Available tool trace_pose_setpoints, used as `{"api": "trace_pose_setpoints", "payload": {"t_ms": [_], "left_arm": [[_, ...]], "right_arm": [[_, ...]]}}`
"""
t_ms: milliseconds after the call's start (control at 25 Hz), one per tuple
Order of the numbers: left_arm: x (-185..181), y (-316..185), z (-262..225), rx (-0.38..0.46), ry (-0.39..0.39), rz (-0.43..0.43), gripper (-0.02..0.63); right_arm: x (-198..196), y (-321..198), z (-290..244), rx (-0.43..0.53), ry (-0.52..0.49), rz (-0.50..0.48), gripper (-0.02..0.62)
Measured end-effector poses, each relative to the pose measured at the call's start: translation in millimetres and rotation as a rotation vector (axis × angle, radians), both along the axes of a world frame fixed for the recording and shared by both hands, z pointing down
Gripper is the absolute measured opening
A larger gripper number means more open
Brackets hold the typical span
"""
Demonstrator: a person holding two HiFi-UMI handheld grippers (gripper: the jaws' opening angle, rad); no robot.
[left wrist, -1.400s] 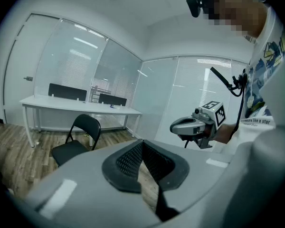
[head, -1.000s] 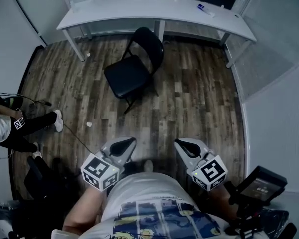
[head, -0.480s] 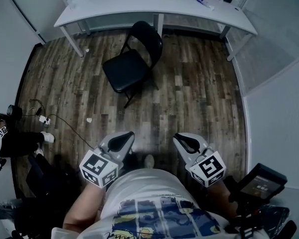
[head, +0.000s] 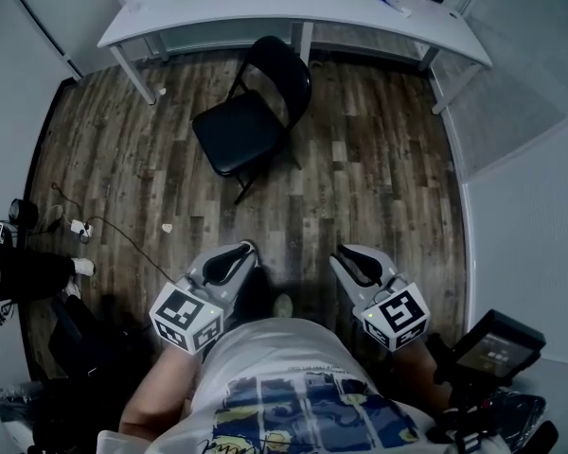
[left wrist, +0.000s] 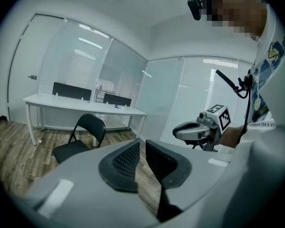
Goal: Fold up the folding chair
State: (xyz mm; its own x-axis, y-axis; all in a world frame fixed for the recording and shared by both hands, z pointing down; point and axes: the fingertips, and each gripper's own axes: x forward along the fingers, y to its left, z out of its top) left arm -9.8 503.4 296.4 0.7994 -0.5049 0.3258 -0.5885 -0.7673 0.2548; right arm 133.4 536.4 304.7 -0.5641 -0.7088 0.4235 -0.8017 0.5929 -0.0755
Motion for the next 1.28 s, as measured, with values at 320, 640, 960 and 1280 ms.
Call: {"api": "trace_pose_setpoints", "payload": {"t_ms": [320,640,960,1280], "left_arm": [[-12.4,-66.4,12.4,-0.003,0.017,0.004,0.06],[-40.1,-130.3,15.0,0.001,0.04,0.022,0.06],[-55.2,-200.7,14.8,0.001,0.042,0.024,0.066],[-79.3,-243.9,25.4,0.0,0.042,0.02,0.071]], "right_arm": [[-8.6,-64.5,8.4,-0.015,0.028,0.014,0.054],[-37.0,-131.7,5.6,-0.012,0.067,0.024,0.054],[-48.1,-205.5,2.8,-0.016,0.088,0.03,0.057],[-60.0,-252.1,0.4,0.011,0.105,0.062,0.061]]}}
